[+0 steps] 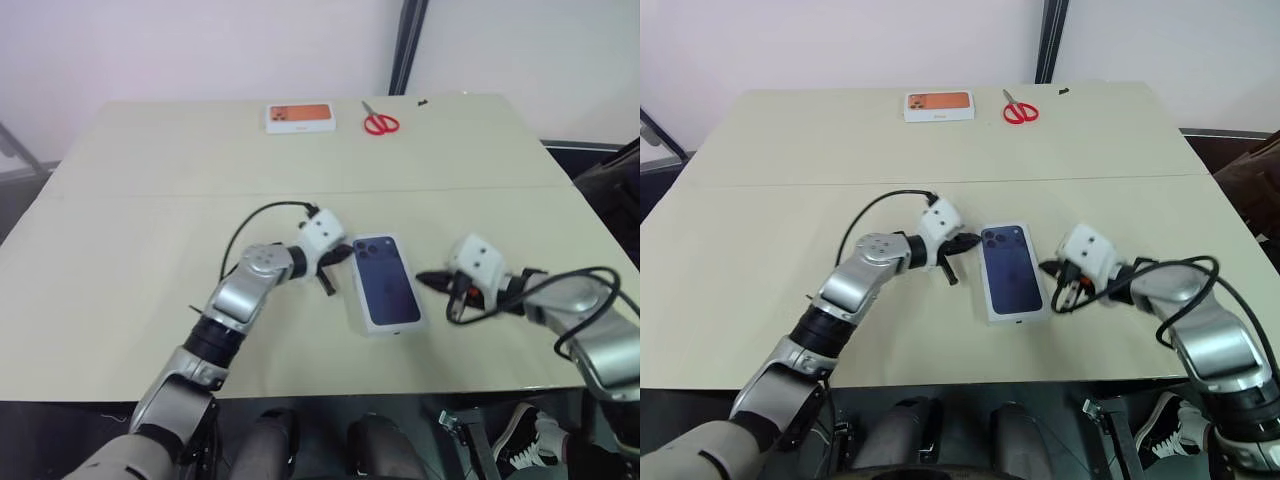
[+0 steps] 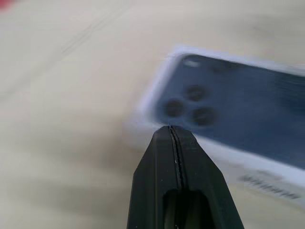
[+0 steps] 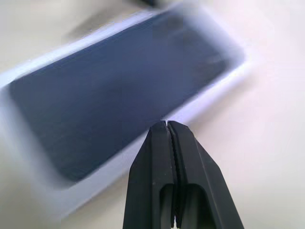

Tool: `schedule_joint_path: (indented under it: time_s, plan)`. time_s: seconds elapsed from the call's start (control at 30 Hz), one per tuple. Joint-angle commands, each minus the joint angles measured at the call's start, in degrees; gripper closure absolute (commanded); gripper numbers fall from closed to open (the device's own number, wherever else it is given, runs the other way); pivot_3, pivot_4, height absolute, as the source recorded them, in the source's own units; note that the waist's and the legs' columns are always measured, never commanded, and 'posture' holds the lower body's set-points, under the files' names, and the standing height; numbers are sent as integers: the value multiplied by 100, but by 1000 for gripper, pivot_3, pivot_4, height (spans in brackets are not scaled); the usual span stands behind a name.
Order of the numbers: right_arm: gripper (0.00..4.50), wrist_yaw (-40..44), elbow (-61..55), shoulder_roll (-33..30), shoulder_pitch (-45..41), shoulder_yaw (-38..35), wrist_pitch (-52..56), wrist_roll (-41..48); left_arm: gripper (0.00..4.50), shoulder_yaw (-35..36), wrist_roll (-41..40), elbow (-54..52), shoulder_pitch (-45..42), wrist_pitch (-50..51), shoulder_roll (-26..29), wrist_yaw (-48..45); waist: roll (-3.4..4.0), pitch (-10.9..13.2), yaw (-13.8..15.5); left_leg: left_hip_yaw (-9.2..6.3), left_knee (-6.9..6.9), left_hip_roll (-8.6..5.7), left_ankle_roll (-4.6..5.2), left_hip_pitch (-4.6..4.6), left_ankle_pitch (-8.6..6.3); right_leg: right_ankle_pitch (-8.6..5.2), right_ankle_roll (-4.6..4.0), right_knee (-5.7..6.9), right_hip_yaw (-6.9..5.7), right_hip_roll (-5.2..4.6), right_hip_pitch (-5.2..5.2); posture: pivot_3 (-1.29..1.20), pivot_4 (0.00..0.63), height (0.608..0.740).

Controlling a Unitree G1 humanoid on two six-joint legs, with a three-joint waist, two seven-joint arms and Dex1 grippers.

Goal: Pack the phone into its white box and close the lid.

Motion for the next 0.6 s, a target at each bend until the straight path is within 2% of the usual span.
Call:
schedule_joint_path:
  time_s: [0.03,0.23,0.6]
  plan:
    - [4464,-158,455,126,-377,-405,-311,79,4500,825,-349,-931,436,-69,466,46,0,0,12,0,-1,0,-25,-1,15,0,0,-2,-1,0,1,0,150,740]
    - [4464,41,1548,298,-1002,-527,-595,232,4500,1627,-616,-1804,1535,-47,1297,-11,3,1,52,4,-12,-1,-15,0,9,0,-1,-8,2,-5,1,0,150,740]
    - [4464,807,2465,417,-1397,-328,-768,392,4500,2257,-973,-2466,2328,210,1609,262,4,0,30,5,-28,-2,-2,5,1,1,-1,-11,2,-8,-1,0,150,740]
